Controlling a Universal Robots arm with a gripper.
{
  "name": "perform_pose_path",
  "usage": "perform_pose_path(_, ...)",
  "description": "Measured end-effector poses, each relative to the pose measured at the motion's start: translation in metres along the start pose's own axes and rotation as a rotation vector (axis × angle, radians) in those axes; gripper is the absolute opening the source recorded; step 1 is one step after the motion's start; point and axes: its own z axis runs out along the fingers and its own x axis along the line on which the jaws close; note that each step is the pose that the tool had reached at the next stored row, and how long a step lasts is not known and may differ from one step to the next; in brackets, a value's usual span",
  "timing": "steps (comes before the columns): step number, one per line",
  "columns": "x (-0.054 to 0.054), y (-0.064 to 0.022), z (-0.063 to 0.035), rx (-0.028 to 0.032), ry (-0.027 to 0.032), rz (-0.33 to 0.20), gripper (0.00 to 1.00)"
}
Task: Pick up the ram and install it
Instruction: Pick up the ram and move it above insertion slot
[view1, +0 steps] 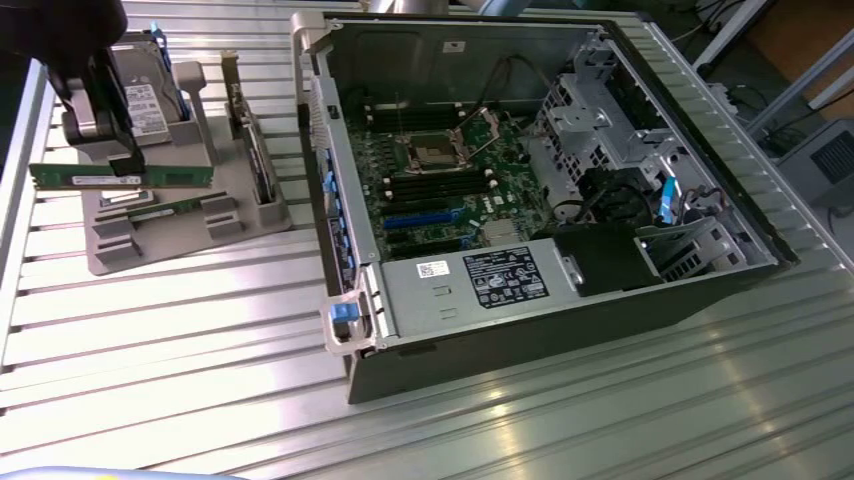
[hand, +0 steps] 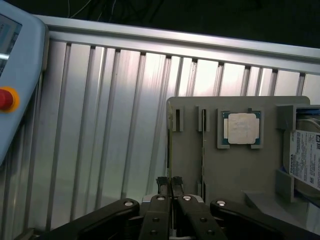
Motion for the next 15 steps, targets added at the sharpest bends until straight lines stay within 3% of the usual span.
perform_pose_path(6,0.0001,0.0,-0.0019,-0.001,0.0062,0.0,0.12)
perform_pose_path(15,0.0008,0.0002,-0.0097,-0.0015,0.0095,0.0,0.12)
